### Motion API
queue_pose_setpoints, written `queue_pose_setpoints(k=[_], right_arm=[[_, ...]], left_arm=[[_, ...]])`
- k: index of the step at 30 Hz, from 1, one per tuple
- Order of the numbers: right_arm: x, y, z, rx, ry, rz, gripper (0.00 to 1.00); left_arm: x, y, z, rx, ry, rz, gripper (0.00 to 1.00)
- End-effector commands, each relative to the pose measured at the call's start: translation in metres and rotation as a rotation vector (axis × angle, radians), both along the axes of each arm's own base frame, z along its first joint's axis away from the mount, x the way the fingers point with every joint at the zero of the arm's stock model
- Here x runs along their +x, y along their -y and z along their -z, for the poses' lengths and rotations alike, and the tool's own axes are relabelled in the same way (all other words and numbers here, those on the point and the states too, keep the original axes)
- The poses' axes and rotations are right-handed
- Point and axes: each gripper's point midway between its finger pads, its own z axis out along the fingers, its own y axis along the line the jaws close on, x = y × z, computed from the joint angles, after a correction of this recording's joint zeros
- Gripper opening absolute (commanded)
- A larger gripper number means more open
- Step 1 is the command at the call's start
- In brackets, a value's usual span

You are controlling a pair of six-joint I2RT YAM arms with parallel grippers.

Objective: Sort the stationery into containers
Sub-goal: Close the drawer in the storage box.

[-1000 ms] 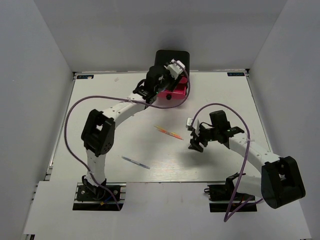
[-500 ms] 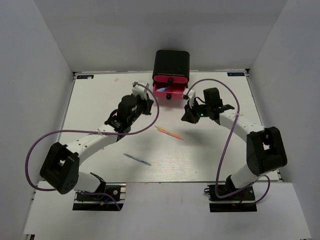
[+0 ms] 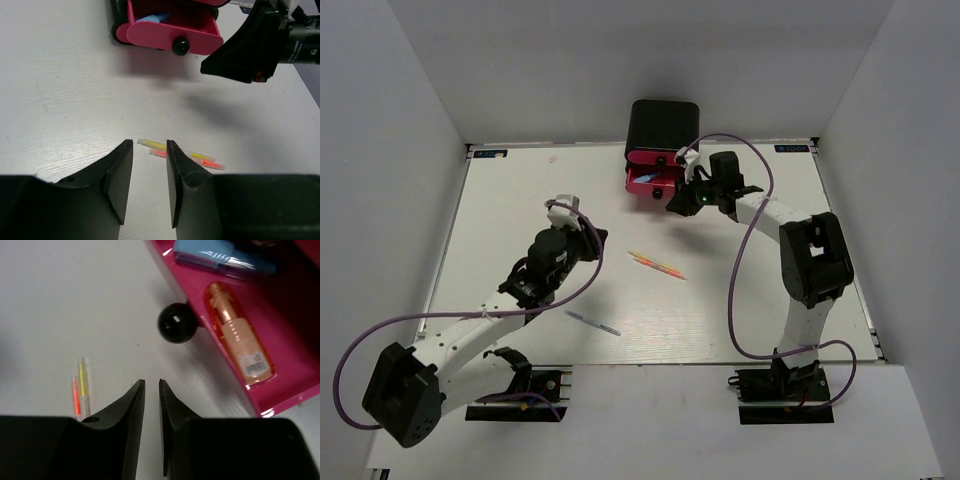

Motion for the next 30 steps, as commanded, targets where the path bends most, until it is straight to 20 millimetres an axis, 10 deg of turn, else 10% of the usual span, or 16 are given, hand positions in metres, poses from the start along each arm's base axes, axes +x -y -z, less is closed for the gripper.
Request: queue_pose_setpoints(k=[1, 12, 30], right_arm=[[0.038, -0.001, -0.024, -0.001, 0.154, 0.059, 0.24], [0.079, 0.014, -0.02, -0.051, 0.355, 0.19, 0.24], [0.122, 0.023, -0.02, -0.134, 0.531, 0.257, 0.25]], left_arm=[[-0.01, -0.015, 0.004, -0.027, -0.029, -0.058, 0.44], [-0.022, -0.02, 0.018, -0.076, -0.088, -0.077, 0.7], [-0.021, -0.012, 0.02, -0.14, -0.121, -0.076, 0.8]])
